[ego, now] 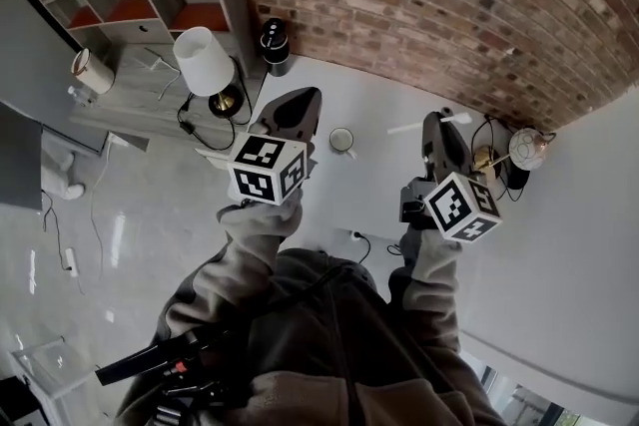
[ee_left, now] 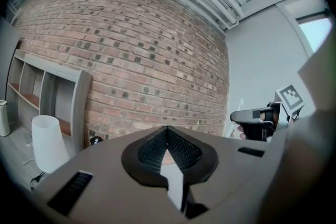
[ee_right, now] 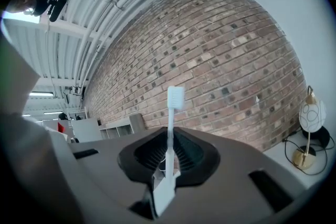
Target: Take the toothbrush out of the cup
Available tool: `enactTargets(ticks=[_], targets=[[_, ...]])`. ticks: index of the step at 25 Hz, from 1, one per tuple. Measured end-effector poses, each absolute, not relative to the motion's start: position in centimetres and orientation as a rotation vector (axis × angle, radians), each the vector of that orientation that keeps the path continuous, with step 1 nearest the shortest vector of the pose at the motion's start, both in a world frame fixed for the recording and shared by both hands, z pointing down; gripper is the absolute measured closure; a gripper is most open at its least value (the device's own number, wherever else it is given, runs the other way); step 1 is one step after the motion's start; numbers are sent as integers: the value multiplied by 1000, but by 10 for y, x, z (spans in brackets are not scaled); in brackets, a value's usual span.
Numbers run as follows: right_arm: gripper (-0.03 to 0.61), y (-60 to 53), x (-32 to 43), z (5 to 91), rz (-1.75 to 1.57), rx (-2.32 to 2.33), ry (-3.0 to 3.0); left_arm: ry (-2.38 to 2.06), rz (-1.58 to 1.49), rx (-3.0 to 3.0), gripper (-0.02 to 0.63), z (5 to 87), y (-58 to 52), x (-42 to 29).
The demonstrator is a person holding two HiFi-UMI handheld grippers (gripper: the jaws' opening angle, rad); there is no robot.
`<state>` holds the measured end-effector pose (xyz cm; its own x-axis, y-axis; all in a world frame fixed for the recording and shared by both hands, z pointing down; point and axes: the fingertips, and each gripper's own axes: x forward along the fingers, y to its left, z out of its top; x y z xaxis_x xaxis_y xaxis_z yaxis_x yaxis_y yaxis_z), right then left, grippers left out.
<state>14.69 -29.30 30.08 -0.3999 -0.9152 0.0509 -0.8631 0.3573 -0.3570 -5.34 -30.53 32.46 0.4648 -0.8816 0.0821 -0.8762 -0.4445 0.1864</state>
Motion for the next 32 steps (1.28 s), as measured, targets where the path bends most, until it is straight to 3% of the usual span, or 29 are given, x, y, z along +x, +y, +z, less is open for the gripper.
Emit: enactTargets(ticks=[32], targets=[[541, -295, 118, 278, -294, -1613, 2555, -1607, -48, 2555, 624, 297, -308, -68]])
